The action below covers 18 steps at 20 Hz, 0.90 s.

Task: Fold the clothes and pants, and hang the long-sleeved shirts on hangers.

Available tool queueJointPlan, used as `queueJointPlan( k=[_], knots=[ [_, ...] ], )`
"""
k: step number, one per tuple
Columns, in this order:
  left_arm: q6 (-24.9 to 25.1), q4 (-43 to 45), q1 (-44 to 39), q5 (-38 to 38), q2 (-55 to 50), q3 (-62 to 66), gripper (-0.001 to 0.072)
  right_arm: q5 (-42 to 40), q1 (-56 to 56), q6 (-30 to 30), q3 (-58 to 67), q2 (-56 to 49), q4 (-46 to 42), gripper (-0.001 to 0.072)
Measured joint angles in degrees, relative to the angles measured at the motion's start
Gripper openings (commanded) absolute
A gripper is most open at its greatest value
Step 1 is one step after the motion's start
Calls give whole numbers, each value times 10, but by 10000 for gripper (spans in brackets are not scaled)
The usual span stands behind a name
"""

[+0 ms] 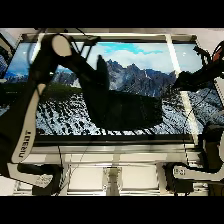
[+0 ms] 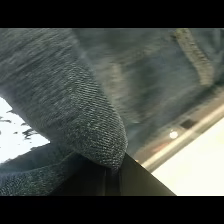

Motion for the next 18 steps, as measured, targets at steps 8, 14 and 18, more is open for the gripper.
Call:
queueJointPlan(
  k=[8, 14, 18],
  knots=[
    [-16, -113, -86, 132, -56, 10, 35, -10, 0, 0, 0, 0, -1, 441],
    [-14, -175, -136, 201, -98, 11, 566, -10, 0, 0, 0, 0, -2, 443],
    [15, -241, -145, 222, -113, 11, 566, -10, 0, 0, 0, 0, -10, 445]
  ],
)
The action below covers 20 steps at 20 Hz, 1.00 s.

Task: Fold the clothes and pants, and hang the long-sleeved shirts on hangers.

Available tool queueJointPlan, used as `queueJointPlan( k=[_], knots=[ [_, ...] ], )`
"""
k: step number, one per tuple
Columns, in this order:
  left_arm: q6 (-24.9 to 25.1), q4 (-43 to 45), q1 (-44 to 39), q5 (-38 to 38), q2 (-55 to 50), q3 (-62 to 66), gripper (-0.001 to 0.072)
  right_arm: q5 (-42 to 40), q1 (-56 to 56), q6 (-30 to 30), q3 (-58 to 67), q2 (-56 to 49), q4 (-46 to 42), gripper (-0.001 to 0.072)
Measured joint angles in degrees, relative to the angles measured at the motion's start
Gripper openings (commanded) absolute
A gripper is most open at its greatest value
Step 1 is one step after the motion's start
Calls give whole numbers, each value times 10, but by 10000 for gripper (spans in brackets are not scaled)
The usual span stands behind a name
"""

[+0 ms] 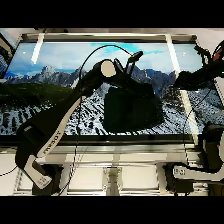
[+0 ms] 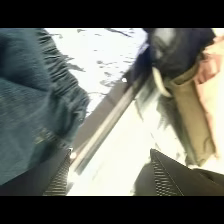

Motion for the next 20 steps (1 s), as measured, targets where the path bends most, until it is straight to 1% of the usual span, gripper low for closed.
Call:
queueJointPlan(
  k=[1, 2, 3, 5, 6, 7, 8, 9, 10, 12, 13, 15, 18, 20],
  knots=[
    [3, -4, 1, 2, -2, 0, 564, 1, 0, 0, 0, 0, -3, 445],
    [7, -4, 3, 3, -3, 0, 511, 3, 0, 0, 0, 0, -5, 445],
    [10, -1, 7, 3, -3, 0, 429, 3, 1, 0, -2, 0, -3, 446],
    [7, 28, 22, -2, -3, 0, 386, 1, 9, -9, -12, -1, 13, 447],
    [-3, 47, 33, -7, -1, 0, 287, -7, 16, -19, -20, -1, 25, 444],
    [-11, 66, 47, -12, 3, 0, 147, -19, 26, -28, -28, -3, 33, 440],
    [-19, 88, 62, -18, 8, 0, 25, -38, 38, -37, -35, -7, 42, 397],
    [-30, 110, 78, -25, 14, 0, 22, -55, 52, -44, -41, -14, 49, 324],
    [-34, 128, 94, -34, 20, 0, 22, -77, 69, -50, -46, -26, 56, 288],
    [-44, 154, 127, -61, 31, 0, 22, -111, 104, -58, -50, -61, 63, 175],
    [-46, 164, 141, -76, 36, 0, 22, -125, 120, -61, -52, -82, 67, 140],
    [-49, 188, 165, -110, 43, 0, 22, -150, 150, -61, -54, -129, 71, 141],
    [-53, 234, 185, -144, 49, 0, 22, -166, 178, -64, -56, -184, 94, 141],
    [-53, 260, 191, -157, 51, 0, 22, -145, 192, -81, -56, -207, 116, 141]
  ],
)
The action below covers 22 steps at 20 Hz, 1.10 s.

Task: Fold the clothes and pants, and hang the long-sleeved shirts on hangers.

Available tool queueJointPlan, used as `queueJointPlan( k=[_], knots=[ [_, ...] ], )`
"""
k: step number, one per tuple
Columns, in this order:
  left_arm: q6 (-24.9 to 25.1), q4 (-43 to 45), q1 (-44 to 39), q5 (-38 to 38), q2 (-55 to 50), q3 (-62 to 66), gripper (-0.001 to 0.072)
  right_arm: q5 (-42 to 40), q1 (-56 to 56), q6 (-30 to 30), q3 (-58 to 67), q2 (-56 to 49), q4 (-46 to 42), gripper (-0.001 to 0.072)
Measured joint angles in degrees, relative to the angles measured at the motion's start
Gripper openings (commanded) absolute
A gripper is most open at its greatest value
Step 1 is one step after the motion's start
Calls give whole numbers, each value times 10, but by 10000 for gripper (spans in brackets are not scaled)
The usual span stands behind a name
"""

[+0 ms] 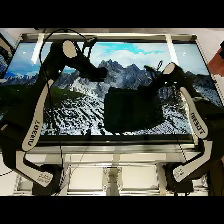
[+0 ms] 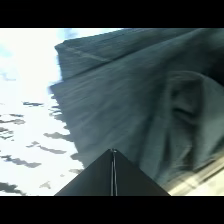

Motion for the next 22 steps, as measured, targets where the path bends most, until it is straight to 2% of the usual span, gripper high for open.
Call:
queueJointPlan(
  k=[2, 3, 6, 10, 16, 18, 20, 22],
  knots=[
    [-1, 23, 3, -9, 1, 0, 22, 45, 10, -20, 0, -11, 12, 126],
    [-1, 33, 4, -13, 1, 0, 23, 79, 13, -29, 0, -14, 13, 45],
    [-1, 80, 6, -34, 2, 0, 22, 177, 16, -40, -4, -11, -20, 42],
    [-1, 135, 16, -58, 3, 0, 23, 228, 8, -40, -35, 28, -109, 42],
    [12, 159, 34, -67, 7, 0, 22, 186, -35, -21, -156, 95, -219, 42],
    [19, 163, 38, -68, 7, 0, 23, 160, -52, -18, -202, 108, -238, 62],
    [22, 163, 40, -69, 7, -1, 22, 142, -70, -16, -231, 125, -249, 128],
    [31, 146, 42, -69, 8, -2, 23, 125, -84, -17, -242, 152, -251, 128]
  ],
)
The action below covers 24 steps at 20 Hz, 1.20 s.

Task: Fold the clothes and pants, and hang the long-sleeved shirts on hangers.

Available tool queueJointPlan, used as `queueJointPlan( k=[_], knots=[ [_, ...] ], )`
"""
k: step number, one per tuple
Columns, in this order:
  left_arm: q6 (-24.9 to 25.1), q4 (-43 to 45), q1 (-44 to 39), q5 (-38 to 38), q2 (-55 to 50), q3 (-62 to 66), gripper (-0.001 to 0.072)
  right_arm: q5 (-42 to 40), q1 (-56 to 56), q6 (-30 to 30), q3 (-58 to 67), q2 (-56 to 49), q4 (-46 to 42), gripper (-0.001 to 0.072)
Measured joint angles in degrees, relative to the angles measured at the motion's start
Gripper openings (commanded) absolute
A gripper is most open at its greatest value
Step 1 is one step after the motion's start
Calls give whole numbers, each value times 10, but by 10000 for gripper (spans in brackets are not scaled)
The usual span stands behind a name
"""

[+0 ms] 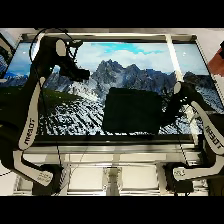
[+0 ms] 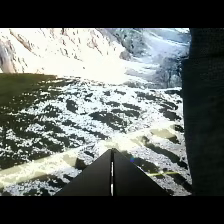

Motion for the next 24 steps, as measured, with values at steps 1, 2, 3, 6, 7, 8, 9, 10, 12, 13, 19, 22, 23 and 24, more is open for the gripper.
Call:
queueJointPlan(
  k=[1, 2, 3, 6, 7, 8, 9, 10, 12, 13, 19, 22, 23, 24],
  knots=[
    [12, -30, -1, 0, 0, -3, 22, -13, -6, 0, -3, 21, 5, 134],
    [26, -67, -5, 5, 0, -9, 22, -29, -10, -1, -5, 43, 15, 284],
    [38, -98, -12, 13, 0, -17, 22, -46, -13, -3, -6, 64, 28, 572],
    [62, -144, -51, 38, 0, -64, 22, -109, -17, -5, -9, 113, 66, 665],
    [68, -147, -68, 46, 0, -86, 22, -129, -18, -3, -9, 119, 73, 665],
    [73, -149, -85, 53, 0, -111, 22, -145, -19, 1, -10, 121, 80, 666],
    [77, -151, -102, 64, 1, -136, 22, -158, -19, 5, -10, 118, 85, 665],
    [81, -154, -120, 75, 4, -164, 22, -170, -19, 9, -11, 113, 89, 665],
    [83, -154, -153, 95, 8, -214, 22, -196, -20, 19, -11, 94, 96, 665],
    [84, -155, -168, 104, 11, -235, 21, -208, -20, 24, -11, 84, 98, 665],
    [71, -149, -253, 170, 18, -339, 22, -265, -20, 50, -11, 24, 103, 590],
    [59, -145, -271, 188, 19, -376, 21, -294, -20, 58, -6, 13, 104, 531],
    [54, -145, -275, 193, 19, -385, 21, -302, -20, 59, -5, 10, 107, 532],
    [52, -145, -278, 195, 19, -394, 21, -308, -20, 59, -4, 7, 110, 533]
  ],
)
